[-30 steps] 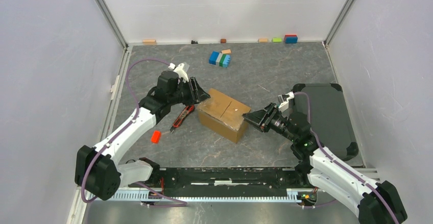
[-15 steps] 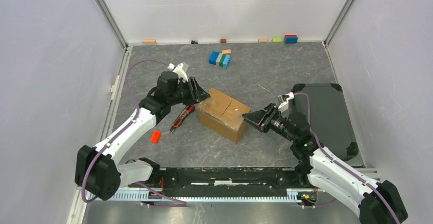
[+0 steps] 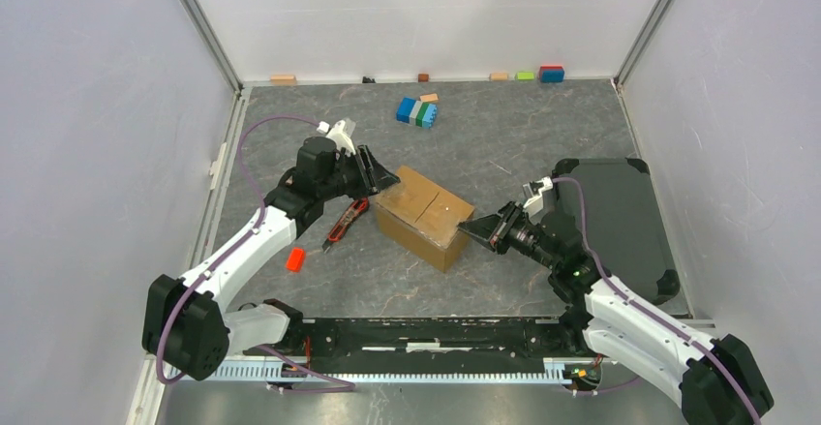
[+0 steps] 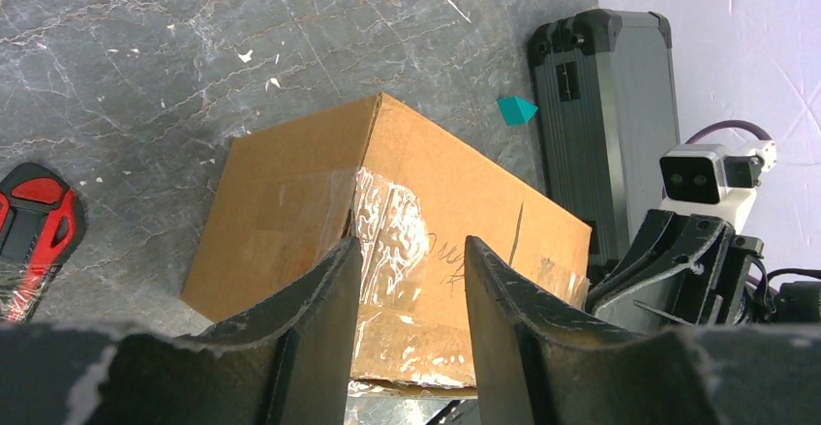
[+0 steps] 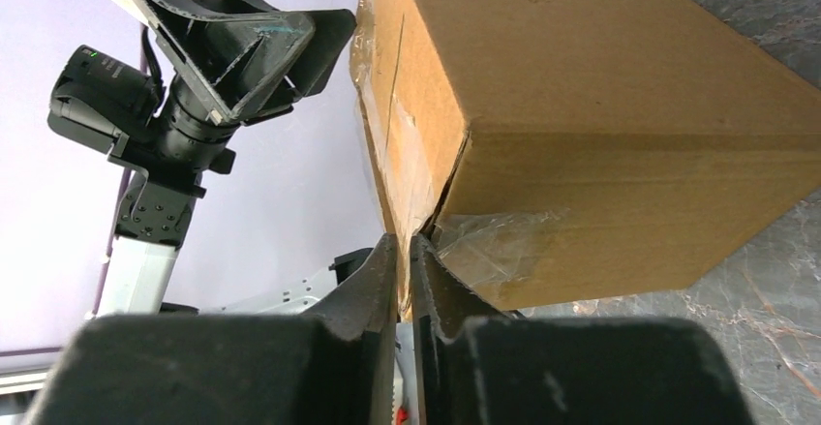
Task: Unpack the express box
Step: Open the express box at the center of the board.
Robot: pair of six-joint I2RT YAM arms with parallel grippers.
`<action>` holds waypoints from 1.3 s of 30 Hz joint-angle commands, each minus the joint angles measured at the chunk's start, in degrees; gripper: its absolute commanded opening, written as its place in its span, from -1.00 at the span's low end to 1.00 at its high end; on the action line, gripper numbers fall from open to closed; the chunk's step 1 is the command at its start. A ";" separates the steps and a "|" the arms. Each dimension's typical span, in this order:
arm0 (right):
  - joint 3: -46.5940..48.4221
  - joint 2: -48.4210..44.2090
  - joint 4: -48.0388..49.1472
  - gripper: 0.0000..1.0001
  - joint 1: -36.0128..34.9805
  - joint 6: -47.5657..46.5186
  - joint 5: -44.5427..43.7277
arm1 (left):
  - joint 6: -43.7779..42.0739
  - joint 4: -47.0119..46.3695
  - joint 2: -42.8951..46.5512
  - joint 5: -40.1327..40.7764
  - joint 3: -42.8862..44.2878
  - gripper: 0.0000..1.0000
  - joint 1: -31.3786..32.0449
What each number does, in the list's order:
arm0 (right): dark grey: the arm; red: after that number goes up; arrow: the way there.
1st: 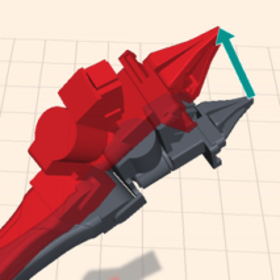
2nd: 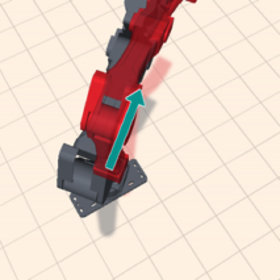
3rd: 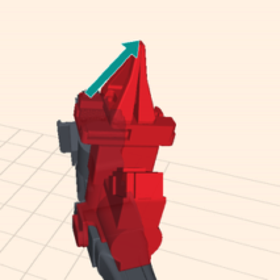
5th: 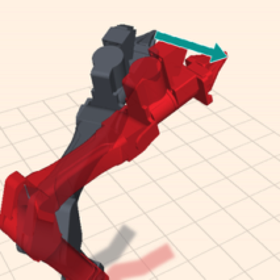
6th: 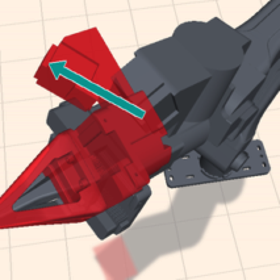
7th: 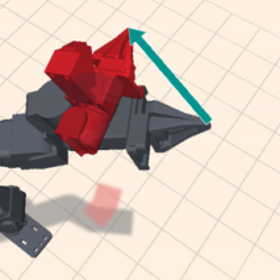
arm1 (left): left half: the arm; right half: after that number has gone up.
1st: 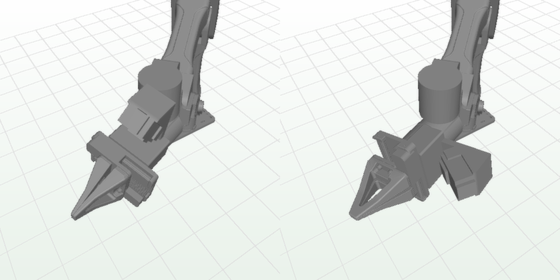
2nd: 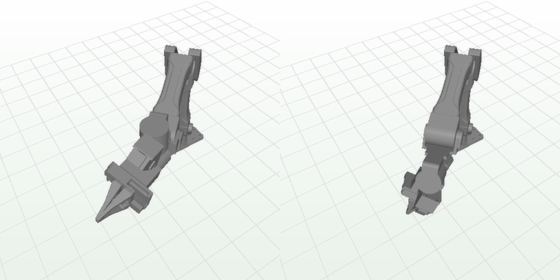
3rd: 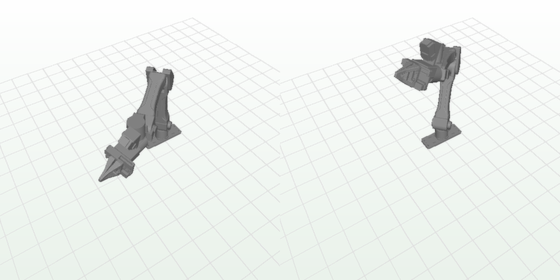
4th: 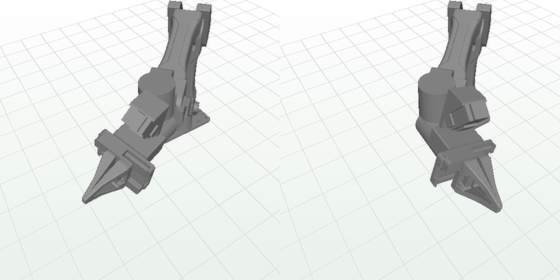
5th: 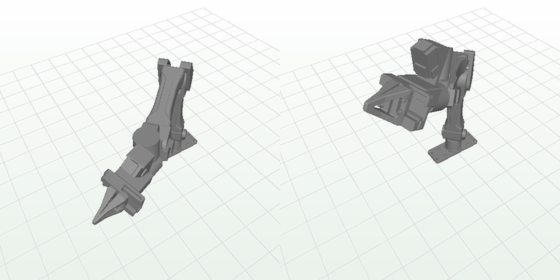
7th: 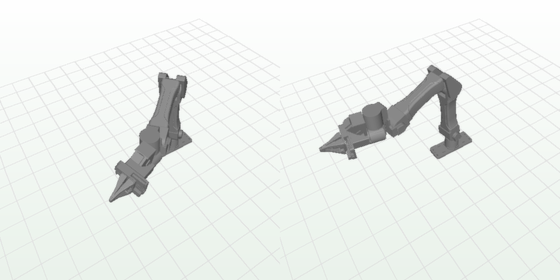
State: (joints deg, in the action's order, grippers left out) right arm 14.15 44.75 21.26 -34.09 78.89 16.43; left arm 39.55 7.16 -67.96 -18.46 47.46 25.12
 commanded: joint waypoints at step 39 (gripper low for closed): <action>6.31 -3.86 -10.35 0.01 -2.09 -3.39 -5.18 | -4.81 11.12 -2.27 -0.54 10.24 0.11 -1.83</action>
State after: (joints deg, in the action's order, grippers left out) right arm 18.44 40.97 10.72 -35.48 76.16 12.78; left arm 37.93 16.80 -68.71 -19.53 55.20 23.79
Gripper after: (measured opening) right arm 0.494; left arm 0.552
